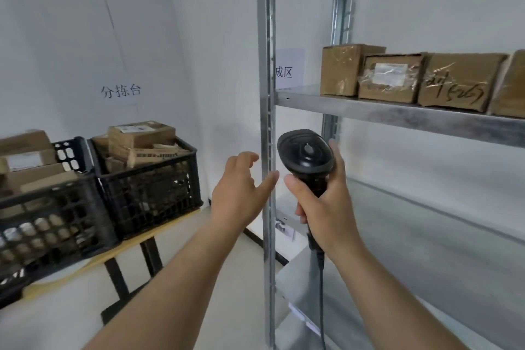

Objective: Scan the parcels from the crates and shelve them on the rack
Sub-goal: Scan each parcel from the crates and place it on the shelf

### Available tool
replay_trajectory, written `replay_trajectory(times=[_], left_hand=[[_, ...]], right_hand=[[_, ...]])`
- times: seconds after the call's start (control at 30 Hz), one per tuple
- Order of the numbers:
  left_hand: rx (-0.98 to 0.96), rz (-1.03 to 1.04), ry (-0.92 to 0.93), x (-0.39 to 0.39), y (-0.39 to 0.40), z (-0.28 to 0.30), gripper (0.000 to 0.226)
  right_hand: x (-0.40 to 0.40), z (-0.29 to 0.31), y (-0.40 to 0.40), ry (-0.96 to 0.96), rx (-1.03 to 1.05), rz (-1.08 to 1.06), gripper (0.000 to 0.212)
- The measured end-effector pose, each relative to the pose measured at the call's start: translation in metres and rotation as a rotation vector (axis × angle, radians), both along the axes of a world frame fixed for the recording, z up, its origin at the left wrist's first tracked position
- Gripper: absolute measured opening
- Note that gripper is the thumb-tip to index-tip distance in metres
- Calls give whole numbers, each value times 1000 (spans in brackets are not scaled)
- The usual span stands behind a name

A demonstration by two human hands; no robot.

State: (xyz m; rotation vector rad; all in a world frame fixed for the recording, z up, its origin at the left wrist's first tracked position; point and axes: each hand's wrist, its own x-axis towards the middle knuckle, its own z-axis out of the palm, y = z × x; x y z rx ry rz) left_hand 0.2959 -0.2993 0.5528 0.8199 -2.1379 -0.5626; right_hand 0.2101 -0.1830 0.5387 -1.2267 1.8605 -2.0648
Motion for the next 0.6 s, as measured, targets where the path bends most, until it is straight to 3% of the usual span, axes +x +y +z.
replay_trajectory(times=[0.6], left_hand=[[-3,319,-126,252,-197,-28,59]], right_hand=[[215,-19,-228,66,-53,449,83]])
